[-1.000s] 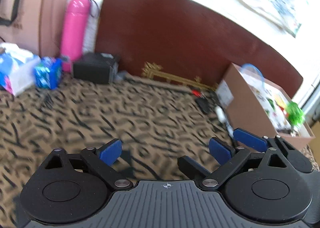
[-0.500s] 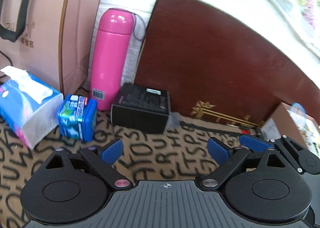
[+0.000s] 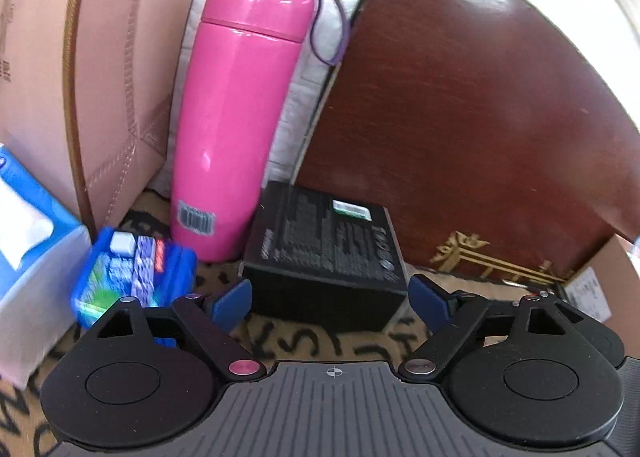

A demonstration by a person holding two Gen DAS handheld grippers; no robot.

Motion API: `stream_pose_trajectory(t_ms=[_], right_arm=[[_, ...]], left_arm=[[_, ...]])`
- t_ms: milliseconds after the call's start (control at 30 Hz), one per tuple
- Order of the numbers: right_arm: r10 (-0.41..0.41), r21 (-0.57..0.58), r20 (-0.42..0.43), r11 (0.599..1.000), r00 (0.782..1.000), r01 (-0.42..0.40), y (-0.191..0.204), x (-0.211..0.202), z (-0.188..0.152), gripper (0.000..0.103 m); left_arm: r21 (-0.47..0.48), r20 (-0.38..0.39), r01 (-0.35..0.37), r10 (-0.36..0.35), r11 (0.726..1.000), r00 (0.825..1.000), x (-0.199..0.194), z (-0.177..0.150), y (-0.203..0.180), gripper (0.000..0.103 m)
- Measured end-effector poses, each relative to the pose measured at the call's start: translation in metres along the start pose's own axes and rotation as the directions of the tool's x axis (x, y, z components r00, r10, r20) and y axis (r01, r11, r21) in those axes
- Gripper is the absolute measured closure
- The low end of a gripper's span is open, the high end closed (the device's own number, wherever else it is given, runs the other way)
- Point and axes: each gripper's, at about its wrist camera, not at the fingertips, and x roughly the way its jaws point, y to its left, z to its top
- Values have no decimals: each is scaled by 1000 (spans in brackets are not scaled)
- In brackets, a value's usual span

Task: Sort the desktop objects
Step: 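Lower the open left tool around the black product box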

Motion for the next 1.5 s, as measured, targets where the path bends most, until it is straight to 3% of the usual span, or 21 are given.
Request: stream_pose_trajectory(t_ms=[100,400,500,567,700,800,933,1000,1033,1133,1233,1333,1500], right_arm=[[10,3,-2,1000,1000,-10,-3,14,2,23],[41,33,-2,999,999,-41,-3,30,4,33],[27,40,11,999,1000,-28,-4,26,4,38],[26,37,11,999,1000,-26,-5,24,3,40],[7,45,5,999,1000,-7,-9,18,-1,40],[11,54,20,998,1000,-12,-14,15,-1,38],[19,60,37,998,999,-22,-15,13,-2,37],[25,63,35,998,999,-27,-15,13,-3,37],[25,64,32,998,999,-27,-14,13,-3,37],[28,66,38,997,999,-30,-12,18,0,37],[37,62,31,997,999,-39,-12,19,-1,36],[43,60,16,997,999,-43,-12,23,0,36],[39,73,-12,997,999,-38,-16,35,4,34]], left_arm=[[11,-2,-21,21,1000,1000,5,3,1,3],[46,-31,31,-30,998,999,7,-1,-6,7],[46,-77,98,-94,994,993,9,-1,-9,14],[46,-114,151,-145,988,983,11,-4,-10,31],[35,-43,157,-155,987,987,-2,-10,-3,33],[31,14,202,-202,979,979,-17,-13,7,30],[108,66,246,-254,963,965,-30,-20,7,29],[165,88,144,-160,976,983,-31,-22,-2,25],[179,102,90,-109,980,989,-30,-23,-5,18],[160,135,-19,-3,987,991,-25,-21,-2,15],[123,98,-9,-3,992,995,-14,-14,5,14],[148,91,-45,32,988,995,1,-9,3,13],[184,60,-22,11,983,998,9,-6,-4,19]])
